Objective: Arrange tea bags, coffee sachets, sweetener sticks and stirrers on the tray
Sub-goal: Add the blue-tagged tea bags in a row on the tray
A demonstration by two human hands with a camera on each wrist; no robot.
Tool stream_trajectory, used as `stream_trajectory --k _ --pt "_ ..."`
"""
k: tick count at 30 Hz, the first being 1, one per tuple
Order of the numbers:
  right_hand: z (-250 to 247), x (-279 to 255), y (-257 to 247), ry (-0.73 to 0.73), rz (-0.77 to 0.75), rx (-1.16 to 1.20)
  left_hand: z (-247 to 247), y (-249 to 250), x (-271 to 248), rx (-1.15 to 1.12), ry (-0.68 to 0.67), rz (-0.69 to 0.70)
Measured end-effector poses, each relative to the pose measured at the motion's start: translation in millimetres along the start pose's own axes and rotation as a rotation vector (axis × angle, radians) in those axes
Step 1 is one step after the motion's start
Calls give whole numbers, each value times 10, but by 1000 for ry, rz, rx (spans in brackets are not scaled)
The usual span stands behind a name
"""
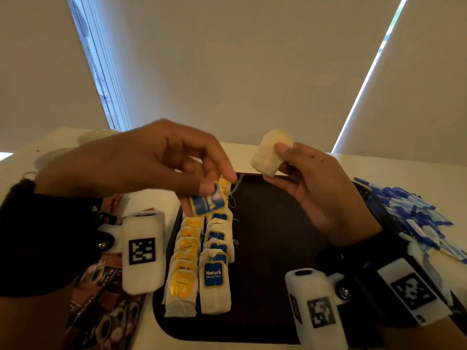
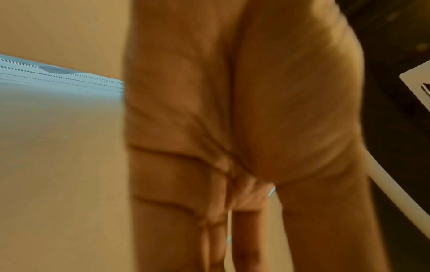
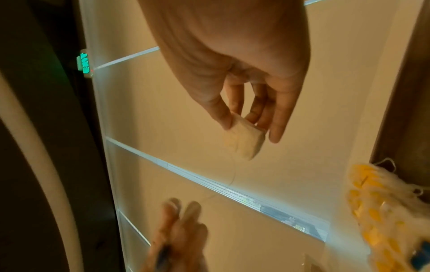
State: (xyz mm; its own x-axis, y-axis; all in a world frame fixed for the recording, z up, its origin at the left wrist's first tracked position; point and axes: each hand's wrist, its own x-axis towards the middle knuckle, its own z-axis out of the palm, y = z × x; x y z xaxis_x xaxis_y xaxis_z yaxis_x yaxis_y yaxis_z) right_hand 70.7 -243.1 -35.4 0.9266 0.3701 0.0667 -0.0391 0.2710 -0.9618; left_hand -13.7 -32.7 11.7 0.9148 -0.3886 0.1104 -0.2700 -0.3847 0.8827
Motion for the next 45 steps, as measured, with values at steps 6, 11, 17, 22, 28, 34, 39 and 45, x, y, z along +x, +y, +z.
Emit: stream_trajectory --k 6,11,17,22,28,34,39,45 --pt "-12 -34 -107 -12 -67 133 104 -169 162 2 -146 -113" --pt "-41 -2 -47 8 -50 17 34 -145 83 -33 -141 -25" --pt "-71 -51 -77 -219 101 -404 -24 -116 126 -257 423 199" --pt "-86 -143 -206 -592 255 -355 -70 -322 228 -173 635 113" --pt "7 -188 -320 -296 25 331 105 -390 340 167 186 -79" --pt "-98 -59 -268 29 -92 341 318 -216 334 220 -28 -31" --pt "-102 0 -119 151 -190 -93 299 -15 204 238 -25 87" --pt "-92 11 -76 79 -251 -287 139 48 71 275 9 122"
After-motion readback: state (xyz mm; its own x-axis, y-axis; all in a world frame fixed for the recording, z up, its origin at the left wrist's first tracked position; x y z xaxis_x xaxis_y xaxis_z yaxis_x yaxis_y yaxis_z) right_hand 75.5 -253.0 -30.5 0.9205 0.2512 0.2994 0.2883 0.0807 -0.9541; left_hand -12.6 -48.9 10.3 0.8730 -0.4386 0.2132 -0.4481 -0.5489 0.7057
